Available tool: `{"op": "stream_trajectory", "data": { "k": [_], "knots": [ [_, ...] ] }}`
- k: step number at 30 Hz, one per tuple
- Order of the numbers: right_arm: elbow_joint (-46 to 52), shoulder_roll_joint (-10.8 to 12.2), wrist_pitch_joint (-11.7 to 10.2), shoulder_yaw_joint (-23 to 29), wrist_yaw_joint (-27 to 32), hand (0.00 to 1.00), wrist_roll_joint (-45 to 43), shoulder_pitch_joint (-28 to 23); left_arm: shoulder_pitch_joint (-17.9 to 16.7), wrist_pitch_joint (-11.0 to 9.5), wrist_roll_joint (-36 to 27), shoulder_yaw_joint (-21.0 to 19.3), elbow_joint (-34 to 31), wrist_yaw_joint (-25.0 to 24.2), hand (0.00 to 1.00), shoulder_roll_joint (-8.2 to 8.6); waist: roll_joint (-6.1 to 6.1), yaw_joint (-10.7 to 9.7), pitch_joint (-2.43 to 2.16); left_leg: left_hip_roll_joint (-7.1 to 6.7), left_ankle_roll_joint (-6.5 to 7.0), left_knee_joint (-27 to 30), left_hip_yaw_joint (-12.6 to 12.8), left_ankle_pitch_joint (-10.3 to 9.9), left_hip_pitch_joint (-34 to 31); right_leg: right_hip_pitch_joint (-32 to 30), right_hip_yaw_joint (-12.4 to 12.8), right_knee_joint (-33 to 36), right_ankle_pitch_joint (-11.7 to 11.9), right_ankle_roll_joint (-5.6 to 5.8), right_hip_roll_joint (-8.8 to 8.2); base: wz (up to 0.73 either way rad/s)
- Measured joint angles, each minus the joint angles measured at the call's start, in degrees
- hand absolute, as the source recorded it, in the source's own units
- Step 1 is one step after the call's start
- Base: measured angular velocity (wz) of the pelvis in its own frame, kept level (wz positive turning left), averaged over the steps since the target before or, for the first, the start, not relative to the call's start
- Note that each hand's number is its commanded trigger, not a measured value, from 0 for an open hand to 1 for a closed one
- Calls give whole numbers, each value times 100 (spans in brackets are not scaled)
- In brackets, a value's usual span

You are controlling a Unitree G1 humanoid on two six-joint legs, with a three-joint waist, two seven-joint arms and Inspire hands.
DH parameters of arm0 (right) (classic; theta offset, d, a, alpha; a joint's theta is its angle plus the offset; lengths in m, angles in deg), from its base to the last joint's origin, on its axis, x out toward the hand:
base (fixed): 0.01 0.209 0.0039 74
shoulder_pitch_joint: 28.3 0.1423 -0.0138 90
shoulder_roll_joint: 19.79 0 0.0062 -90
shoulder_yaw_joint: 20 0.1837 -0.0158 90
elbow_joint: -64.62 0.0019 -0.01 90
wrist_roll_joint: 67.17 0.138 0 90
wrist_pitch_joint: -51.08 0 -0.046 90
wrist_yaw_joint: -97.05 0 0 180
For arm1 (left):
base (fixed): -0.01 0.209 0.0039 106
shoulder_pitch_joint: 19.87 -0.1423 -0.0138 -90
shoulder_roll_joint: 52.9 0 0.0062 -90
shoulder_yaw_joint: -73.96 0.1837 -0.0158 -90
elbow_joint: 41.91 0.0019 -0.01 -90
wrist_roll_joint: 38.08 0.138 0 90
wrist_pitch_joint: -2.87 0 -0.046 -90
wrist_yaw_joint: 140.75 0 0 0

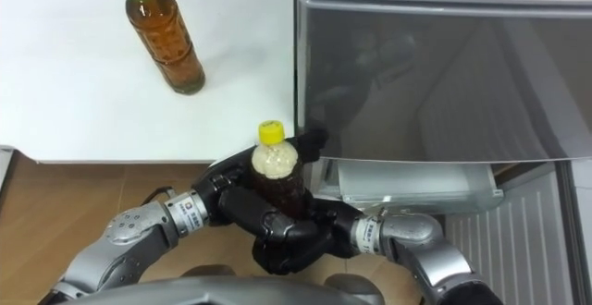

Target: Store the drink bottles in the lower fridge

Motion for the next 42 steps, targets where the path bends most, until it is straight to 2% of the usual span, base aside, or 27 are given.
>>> {"op": "stream_trajectory", "data": {
  "k": [8,12,16,23,25,30,35,39,42],
  "knots": [
    [-4,4,0,30,-39,100,-8,1,82,22,44,-3,-20,-5,0,-24,-47,-12,-6,-1,3,36,-2,-2,7,0,8,20,1,-1,-2,0],
    [-28,33,5,135,-140,100,-13,-1,140,296,121,-112,-299,-10,0,-82,-46,-19,-3,0,6,56,-42,-4,-12,-6,17,21,4,-5,0,0],
    [-31,53,5,218,-282,100,-12,-1,149,392,121,-144,-470,-15,0,-127,-23,-20,4,0,10,88,-53,-6,-30,-9,28,21,4,-6,2,1],
    [-35,52,-3,302,-454,100,16,2,153,444,121,-185,-738,-15,0,-191,80,-44,-6,2,10,129,-60,-6,-123,-84,11,43,9,-13,8,1],
    [-35,58,-4,307,-514,100,61,4,153,458,120,-203,-877,-15,0,-263,89,-54,-5,6,10,134,-65,-6,-132,-88,9,44,9,-13,10,0],
    [-38,89,-5,353,-630,100,102,2,161,687,121,-346,-1322,-17,0,-429,103,-104,1,11,10,177,-110,-6,-194,-93,-35,5,30,-22,19,5],
    [-40,82,-6,356,-636,100,101,-3,161,751,121,-412,-1518,-16,0,-488,158,-99,5,20,10,185,-111,-6,-207,-110,-30,3,41,-25,26,0],
    [-39,25,5,354,-637,100,97,-19,164,769,121,-587,-1882,-26,0,-638,275,-91,8,28,10,231,-121,-6,-220,-115,-21,3,58,-29,31,0],
    [-40,27,18,457,-621,100,-35,-83,166,781,131,-723,-2143,-57,0,-667,342,-77,11,18,11,225,-142,-6,-204,-91,-33,5,58,-28,25,0]
  ]
}}
